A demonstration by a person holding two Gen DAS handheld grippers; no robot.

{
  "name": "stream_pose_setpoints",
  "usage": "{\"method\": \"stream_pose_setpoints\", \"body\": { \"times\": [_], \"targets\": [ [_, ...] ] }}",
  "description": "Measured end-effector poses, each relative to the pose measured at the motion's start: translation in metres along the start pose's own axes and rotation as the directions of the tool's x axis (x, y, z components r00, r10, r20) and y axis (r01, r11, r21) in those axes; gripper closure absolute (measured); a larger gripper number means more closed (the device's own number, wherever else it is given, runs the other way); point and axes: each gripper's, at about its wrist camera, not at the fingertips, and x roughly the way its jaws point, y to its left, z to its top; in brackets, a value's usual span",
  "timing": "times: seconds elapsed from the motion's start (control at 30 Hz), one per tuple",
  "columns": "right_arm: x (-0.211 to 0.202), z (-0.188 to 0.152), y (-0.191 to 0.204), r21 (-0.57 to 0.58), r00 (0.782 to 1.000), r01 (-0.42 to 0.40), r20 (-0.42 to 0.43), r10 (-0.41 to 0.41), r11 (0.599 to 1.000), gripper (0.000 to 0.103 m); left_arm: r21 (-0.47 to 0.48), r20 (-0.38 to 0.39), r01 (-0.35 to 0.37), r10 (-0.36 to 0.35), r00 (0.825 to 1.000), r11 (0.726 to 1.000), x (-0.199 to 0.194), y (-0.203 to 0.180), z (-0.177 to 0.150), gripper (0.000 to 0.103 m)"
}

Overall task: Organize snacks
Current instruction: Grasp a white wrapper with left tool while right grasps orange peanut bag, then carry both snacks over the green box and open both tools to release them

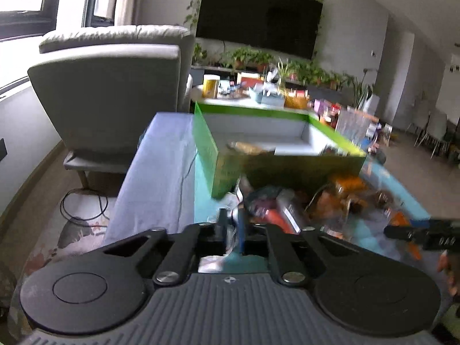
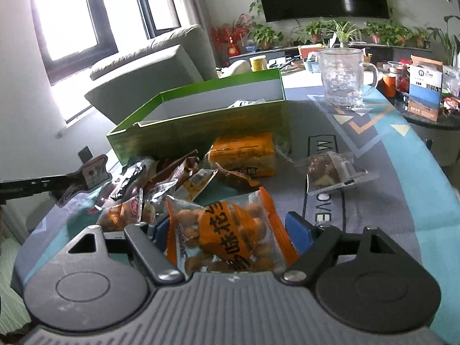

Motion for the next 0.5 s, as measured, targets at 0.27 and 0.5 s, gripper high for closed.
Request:
{"method": "stream_pose_setpoints", "body": {
  "times": [0.27, 0.5],
  "targets": [
    [-0.004, 0.0, -0.002, 0.015, 1.0, -0.022, 0.021, 0.022, 1.0, 0.034, 0.023, 0.089, 0.047, -0.048, 0.995, 0.999, -0.013, -0.017, 0.02, 0.101],
    [-0.012, 0.004, -0.005, 0.028, 0.998, -0.03, 0.052, 0.028, 0.999, 0.034, 0.052, 0.115, 0.063, -0.069, 0.991, 0.997, -0.004, -0.033, 0.035, 0.101]
  ]
}}
